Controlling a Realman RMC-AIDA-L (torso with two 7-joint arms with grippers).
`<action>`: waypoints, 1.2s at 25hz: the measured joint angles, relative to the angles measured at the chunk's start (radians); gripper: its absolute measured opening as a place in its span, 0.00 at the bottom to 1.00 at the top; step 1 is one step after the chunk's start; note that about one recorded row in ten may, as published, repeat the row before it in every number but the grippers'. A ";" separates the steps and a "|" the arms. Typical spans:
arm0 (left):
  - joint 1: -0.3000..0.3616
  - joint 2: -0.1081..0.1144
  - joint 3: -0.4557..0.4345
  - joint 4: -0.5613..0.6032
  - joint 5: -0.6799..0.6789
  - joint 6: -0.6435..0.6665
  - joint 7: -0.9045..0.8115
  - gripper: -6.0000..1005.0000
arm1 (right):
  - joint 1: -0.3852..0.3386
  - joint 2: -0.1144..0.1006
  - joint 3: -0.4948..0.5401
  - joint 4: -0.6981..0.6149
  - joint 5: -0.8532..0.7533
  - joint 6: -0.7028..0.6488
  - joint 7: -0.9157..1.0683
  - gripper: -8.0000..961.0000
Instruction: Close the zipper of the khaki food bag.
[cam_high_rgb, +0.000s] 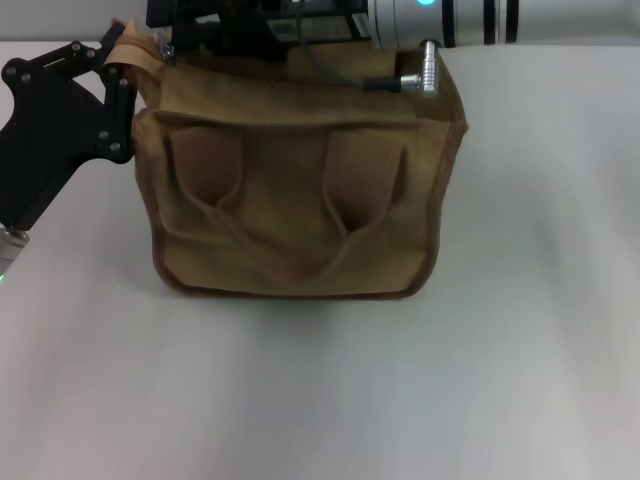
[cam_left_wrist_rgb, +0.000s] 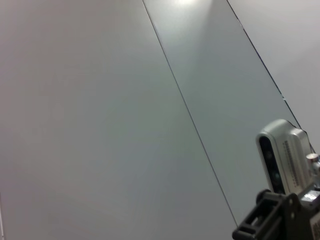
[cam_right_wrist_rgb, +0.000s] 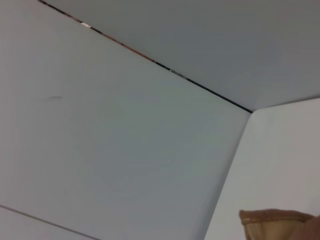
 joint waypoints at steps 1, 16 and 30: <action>0.000 0.000 0.000 0.000 0.000 0.000 0.000 0.04 | 0.000 0.000 0.000 0.000 0.000 0.000 0.000 0.40; 0.000 0.000 0.004 -0.004 0.001 0.004 0.000 0.04 | 0.050 0.002 -0.051 0.036 0.007 0.063 -0.005 0.30; -0.004 0.002 -0.004 -0.004 0.002 0.003 0.016 0.04 | 0.072 0.001 -0.125 0.027 0.009 0.071 0.032 0.29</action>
